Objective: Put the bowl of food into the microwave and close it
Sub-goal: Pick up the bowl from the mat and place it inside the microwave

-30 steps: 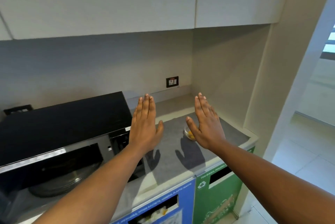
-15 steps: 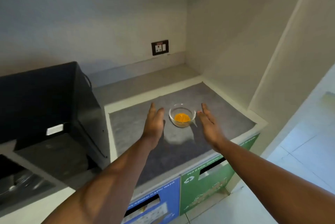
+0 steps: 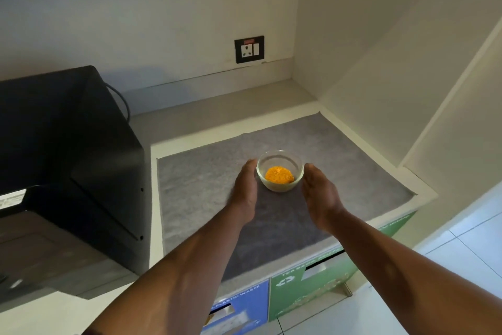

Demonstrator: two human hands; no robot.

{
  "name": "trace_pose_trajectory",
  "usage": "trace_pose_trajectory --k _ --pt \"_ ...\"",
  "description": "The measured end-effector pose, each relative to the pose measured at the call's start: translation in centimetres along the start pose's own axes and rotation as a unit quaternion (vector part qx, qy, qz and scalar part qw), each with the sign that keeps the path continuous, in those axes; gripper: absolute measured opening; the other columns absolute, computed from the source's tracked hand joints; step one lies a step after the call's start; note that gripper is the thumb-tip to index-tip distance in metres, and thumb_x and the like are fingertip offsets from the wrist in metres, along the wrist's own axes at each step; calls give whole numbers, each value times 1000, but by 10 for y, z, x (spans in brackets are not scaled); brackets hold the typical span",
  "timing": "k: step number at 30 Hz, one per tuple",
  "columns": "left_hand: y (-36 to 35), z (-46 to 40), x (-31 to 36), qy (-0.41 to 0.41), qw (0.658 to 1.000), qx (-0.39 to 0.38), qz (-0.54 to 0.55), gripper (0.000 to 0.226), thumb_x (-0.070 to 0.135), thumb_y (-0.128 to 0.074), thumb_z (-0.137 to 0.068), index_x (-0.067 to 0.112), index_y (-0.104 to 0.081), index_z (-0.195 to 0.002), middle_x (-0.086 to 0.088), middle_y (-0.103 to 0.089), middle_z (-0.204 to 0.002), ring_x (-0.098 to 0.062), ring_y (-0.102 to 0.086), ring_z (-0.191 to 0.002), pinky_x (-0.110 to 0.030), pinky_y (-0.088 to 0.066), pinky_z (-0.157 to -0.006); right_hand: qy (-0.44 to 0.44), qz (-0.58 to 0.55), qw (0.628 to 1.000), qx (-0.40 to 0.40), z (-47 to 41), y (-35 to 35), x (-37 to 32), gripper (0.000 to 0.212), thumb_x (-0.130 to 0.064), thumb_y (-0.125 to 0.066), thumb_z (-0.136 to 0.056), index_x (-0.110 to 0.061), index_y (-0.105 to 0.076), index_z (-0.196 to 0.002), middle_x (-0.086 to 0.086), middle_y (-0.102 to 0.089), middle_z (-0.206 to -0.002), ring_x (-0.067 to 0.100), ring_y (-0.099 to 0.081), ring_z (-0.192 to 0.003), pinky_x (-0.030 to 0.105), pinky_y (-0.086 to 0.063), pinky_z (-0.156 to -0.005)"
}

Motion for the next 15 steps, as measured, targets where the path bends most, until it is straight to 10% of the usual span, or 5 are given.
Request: trace_pose_trajectory --k 3,8,15 --pt "-1 -6 -7 25 1000 3 15 52 49 -53 -93 15 -73 -126 -11 -73 -126 -26 -64 -122 -46 -48 -110 -5 0 1000 8 -1 2 2 35 -26 -44 -106 -7 -71 -115 6 -80 -104 11 -75 -96 20 -57 -69" --pt "-3 -4 -16 38 998 -8 51 36 39 -54 -94 17 -82 -92 -5 -81 -94 -15 -75 -83 -24 -58 -64 -18 7 1000 2 13 0 -3 43 -30 -46 -105 0 -67 -127 22 -73 -119 30 -69 -114 43 -55 -98" --pt "1 42 -13 -3 999 -22 34 35 37 -50 -100 16 -78 -102 -1 -80 -96 -16 -72 -94 -33 -53 -89 38 40 998 -12 56 -6 -10 45 -28 -40 -108 4 -62 -131 16 -73 -116 28 -65 -116 42 -48 -105"
Point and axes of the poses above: each hand's wrist, its own z-axis away from the middle knuckle, its own y-axis out of the back of the hand, x = y × z, the point moved 2 cm from there along -z, towards the middle knuckle
